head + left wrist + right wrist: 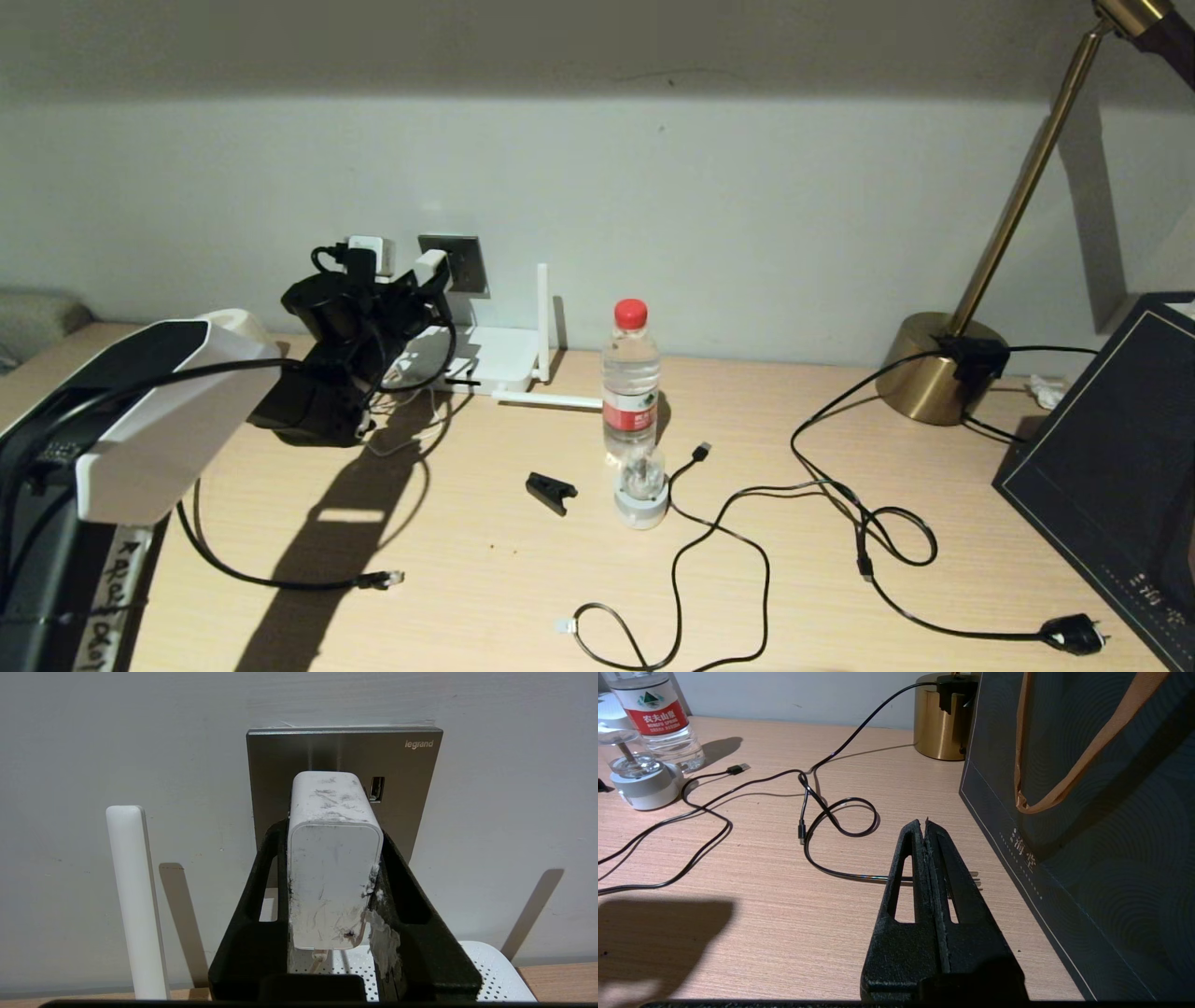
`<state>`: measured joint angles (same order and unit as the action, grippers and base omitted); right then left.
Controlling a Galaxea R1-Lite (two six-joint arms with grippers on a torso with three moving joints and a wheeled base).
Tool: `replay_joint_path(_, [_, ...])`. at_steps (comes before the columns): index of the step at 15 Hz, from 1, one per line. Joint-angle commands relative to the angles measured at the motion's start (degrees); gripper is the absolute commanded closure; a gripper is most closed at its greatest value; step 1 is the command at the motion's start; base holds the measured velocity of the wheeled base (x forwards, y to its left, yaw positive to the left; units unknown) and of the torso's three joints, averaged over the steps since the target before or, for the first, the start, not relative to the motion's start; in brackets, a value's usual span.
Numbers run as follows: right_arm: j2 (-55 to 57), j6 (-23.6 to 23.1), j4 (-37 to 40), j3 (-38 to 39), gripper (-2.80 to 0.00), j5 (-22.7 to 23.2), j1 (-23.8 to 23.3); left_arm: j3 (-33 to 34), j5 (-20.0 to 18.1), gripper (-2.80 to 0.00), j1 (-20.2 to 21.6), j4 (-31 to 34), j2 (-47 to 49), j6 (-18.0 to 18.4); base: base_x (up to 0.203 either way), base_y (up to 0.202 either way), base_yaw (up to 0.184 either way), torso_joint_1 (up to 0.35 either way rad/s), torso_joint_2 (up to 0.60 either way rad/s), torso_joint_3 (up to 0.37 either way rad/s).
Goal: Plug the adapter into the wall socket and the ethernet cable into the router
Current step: Plug plug into socket
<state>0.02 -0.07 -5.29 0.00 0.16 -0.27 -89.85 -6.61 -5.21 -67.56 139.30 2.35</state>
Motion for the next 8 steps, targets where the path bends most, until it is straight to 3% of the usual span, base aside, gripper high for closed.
replay_joint_path(1, [0.06, -0.02, -0.07, 2.02, 0.0, 0.02, 0.0, 0.79, -0.07, 0.0, -0.16, -0.46, -1.05, 0.03, 0.0, 0.0, 0.0, 0.0, 0.0, 0.0])
replay_joint_path(8, [0.06, -0.02, -0.07, 2.02, 0.0, 0.02, 0.0, 1.47, 0.76, 0.0, -1.43, -0.69, -1.13, 0.12, 0.0, 0.0, 0.0, 0.0, 0.0, 0.0])
